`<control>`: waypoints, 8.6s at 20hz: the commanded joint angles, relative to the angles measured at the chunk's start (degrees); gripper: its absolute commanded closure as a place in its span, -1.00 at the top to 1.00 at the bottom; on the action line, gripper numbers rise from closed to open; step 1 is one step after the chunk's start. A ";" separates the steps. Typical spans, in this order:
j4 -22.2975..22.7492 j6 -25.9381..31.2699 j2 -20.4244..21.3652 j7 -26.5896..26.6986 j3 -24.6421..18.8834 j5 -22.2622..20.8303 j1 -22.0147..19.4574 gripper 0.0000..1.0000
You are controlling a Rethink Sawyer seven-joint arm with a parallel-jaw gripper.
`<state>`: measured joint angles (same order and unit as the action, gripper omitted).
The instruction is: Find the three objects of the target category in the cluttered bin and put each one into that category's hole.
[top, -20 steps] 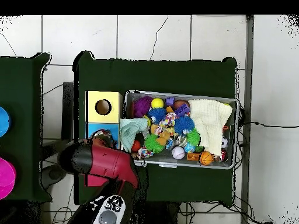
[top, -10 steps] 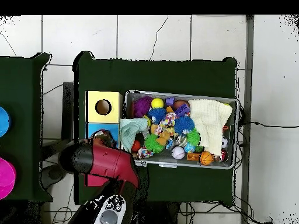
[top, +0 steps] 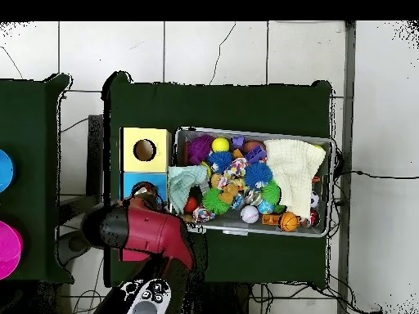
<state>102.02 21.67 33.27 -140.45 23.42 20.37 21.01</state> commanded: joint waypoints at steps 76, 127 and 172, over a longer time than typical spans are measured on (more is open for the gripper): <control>9.81 -2.10 -15.19 -2.10 -50.15 -27.46 -59.19 1.00; -14.67 -26.89 -5.46 2.40 0.25 -34.24 -19.55 1.00; -13.08 -6.81 -6.31 0.17 -2.68 -34.30 -27.27 1.00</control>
<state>87.45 5.92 29.12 -140.45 24.17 -12.80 -7.19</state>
